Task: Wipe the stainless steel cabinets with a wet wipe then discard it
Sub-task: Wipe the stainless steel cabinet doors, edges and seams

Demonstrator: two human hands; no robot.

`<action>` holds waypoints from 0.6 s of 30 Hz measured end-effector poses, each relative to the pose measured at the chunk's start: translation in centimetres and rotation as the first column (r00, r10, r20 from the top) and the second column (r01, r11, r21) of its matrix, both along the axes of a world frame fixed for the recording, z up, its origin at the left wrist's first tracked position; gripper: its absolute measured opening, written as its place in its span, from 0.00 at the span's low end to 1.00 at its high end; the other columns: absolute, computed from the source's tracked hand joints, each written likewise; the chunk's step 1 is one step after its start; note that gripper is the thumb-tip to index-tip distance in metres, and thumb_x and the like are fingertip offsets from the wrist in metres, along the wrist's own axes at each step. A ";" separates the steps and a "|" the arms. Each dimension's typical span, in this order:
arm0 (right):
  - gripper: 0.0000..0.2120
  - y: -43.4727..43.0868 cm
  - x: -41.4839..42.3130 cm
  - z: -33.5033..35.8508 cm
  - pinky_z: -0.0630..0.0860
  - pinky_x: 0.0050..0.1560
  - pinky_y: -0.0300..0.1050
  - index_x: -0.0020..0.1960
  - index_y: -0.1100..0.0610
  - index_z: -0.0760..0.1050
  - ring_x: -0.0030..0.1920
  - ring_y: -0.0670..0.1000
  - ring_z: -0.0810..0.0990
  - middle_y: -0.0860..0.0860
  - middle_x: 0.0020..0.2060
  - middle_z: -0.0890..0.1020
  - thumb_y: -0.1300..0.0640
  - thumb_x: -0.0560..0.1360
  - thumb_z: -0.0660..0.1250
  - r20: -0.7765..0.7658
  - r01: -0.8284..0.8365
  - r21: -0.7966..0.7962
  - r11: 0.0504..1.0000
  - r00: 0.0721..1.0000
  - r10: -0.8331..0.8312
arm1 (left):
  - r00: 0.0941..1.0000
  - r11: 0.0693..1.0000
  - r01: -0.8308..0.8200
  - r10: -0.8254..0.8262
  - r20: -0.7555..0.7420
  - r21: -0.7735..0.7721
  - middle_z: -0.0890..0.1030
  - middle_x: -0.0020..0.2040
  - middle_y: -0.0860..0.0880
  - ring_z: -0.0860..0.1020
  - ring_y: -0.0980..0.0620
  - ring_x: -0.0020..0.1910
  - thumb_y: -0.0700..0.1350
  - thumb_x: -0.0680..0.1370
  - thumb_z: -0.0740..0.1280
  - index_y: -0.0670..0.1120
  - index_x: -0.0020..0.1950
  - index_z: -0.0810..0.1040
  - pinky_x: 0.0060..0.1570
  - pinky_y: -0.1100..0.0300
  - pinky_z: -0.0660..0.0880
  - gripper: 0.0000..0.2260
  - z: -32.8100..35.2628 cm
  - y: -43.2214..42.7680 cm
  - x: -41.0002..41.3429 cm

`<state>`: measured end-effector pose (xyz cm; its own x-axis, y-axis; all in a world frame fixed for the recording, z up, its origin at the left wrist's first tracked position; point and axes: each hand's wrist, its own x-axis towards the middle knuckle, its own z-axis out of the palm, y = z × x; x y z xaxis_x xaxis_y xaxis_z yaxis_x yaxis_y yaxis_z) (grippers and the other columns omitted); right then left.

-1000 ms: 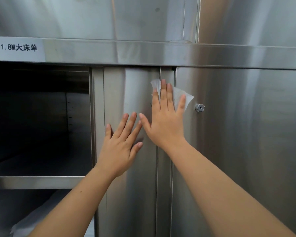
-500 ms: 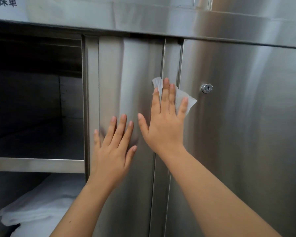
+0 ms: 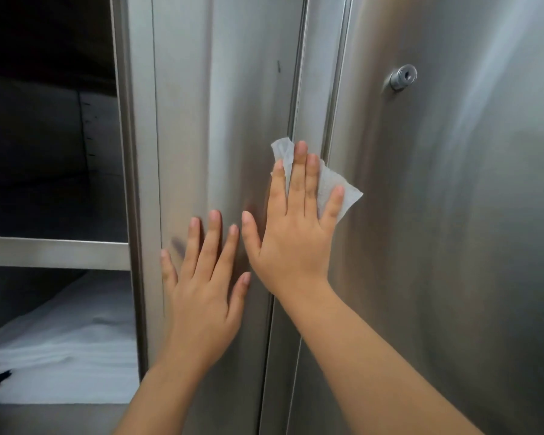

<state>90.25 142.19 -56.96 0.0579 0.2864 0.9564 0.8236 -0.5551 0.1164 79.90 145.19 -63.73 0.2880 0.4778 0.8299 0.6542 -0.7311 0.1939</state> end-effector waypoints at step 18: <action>0.30 -0.1 -0.3 -11.1 0.48 0.71 0.56 0.73 0.63 0.59 0.73 0.58 0.49 0.61 0.73 0.58 0.46 0.77 0.50 0.011 0.003 -0.004 1.000 1.000 -0.003 | 0.997 0.986 0.075 -0.070 0.039 -0.147 0.49 0.77 0.50 0.45 0.51 0.76 0.54 0.78 0.50 0.48 0.75 0.56 0.67 0.37 0.44 0.26 -11.8 -0.9 -0.2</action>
